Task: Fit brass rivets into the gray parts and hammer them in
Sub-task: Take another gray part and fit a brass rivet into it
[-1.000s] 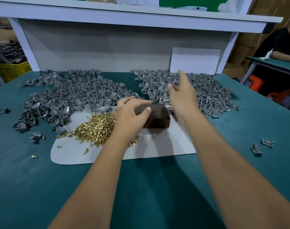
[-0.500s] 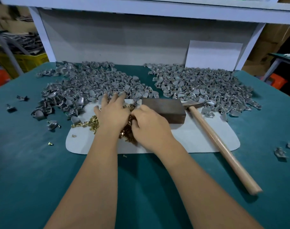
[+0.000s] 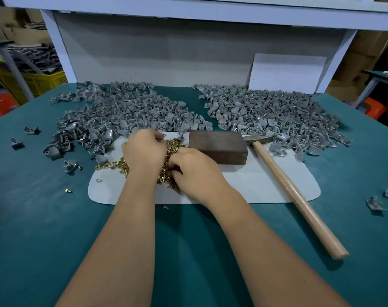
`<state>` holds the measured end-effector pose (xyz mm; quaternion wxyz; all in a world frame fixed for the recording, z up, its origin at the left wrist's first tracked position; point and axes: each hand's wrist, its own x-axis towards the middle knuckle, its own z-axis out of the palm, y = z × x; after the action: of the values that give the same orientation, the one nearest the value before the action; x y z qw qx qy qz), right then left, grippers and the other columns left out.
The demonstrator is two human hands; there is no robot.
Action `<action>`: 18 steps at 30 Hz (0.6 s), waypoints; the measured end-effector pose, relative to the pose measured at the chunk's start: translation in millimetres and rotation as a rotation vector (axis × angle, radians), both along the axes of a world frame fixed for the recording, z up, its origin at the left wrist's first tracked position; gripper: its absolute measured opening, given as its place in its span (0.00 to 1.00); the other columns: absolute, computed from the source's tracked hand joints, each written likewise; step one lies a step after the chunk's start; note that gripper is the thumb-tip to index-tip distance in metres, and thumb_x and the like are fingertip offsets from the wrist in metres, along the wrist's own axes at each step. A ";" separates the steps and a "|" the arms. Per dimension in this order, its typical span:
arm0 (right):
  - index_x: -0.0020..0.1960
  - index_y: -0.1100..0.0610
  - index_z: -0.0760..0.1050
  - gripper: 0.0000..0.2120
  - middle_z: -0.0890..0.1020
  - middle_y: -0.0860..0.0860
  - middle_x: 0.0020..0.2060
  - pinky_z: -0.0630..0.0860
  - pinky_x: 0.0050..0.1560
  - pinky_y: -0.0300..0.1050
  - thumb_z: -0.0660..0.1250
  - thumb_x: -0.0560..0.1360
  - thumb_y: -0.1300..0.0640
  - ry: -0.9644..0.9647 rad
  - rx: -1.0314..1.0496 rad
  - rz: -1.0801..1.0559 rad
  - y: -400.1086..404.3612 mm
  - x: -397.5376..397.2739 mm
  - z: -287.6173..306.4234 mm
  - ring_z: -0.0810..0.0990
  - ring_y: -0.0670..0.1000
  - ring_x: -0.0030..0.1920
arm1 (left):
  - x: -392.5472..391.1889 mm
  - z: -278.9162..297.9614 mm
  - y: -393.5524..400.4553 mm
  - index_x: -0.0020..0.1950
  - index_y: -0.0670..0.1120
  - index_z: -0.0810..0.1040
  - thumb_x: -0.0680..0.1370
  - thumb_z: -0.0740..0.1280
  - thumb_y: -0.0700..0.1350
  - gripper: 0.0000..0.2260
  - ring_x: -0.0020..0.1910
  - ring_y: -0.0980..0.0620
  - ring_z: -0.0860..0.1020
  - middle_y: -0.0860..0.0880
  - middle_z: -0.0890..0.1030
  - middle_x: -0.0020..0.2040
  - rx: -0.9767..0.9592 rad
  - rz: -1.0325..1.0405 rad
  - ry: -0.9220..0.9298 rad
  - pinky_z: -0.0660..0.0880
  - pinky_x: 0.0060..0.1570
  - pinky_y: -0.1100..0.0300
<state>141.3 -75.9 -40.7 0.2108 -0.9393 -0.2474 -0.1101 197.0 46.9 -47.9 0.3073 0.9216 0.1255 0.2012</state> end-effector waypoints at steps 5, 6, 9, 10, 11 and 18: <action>0.47 0.55 0.79 0.04 0.77 0.48 0.45 0.72 0.46 0.48 0.66 0.75 0.58 -0.076 0.149 -0.029 -1.1 1.7 -3.8 0.73 0.50 0.52 | -1.5 1.8 1.9 0.53 0.50 0.85 0.75 0.66 0.39 0.12 0.49 0.47 0.81 0.49 0.86 0.51 -0.071 0.019 -0.075 0.77 0.50 0.55; 0.47 0.55 0.79 0.03 0.78 0.48 0.44 0.73 0.46 0.48 0.66 0.75 0.58 -0.099 0.199 -0.047 -1.7 2.0 -3.4 0.73 0.50 0.50 | -1.3 3.3 0.2 0.52 0.50 0.85 0.76 0.66 0.39 0.11 0.42 0.53 0.81 0.50 0.86 0.49 -0.137 0.016 -0.105 0.76 0.42 0.59; 0.43 0.54 0.78 0.03 0.76 0.45 0.40 0.73 0.44 0.46 0.67 0.72 0.60 -0.201 0.364 -0.156 -7.0 3.8 1.3 0.73 0.48 0.45 | -2.6 12.7 -14.1 0.45 0.54 0.84 0.76 0.70 0.39 0.09 0.27 0.65 0.76 0.55 0.85 0.43 -0.554 -0.072 -0.232 0.70 0.28 0.72; 0.42 0.53 0.77 0.04 0.76 0.45 0.39 0.73 0.43 0.46 0.67 0.71 0.61 -0.224 0.419 -0.199 -9.9 4.6 3.5 0.74 0.47 0.44 | -4.6 15.7 -20.5 0.43 0.54 0.82 0.75 0.72 0.37 0.10 0.30 0.66 0.77 0.56 0.84 0.42 -0.675 -0.117 -0.269 0.71 0.31 0.74; 0.41 0.53 0.76 0.05 0.76 0.44 0.38 0.74 0.42 0.47 0.67 0.70 0.62 -0.239 0.467 -0.243 -13.5 5.8 5.7 0.74 0.47 0.43 | -7.3 17.8 -27.0 0.42 0.54 0.81 0.74 0.72 0.36 0.12 0.34 0.67 0.79 0.56 0.84 0.42 -0.735 -0.168 -0.292 0.73 0.35 0.74; 0.48 0.54 0.80 0.12 0.76 0.46 0.44 0.74 0.47 0.45 0.63 0.71 0.66 -0.264 0.689 -0.432 -43.5 16.4 11.0 0.76 0.50 0.49 | -17.2 17.2 -52.3 0.56 0.61 0.78 0.78 0.61 0.32 0.22 0.45 0.58 0.75 0.51 0.77 0.49 -0.660 -0.526 -0.199 0.75 0.44 0.61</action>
<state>157.7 -119.4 -29.7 0.4509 -0.8220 -0.0187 -0.3474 179.8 -5.4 -30.7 0.6369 0.7507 -0.0862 0.1532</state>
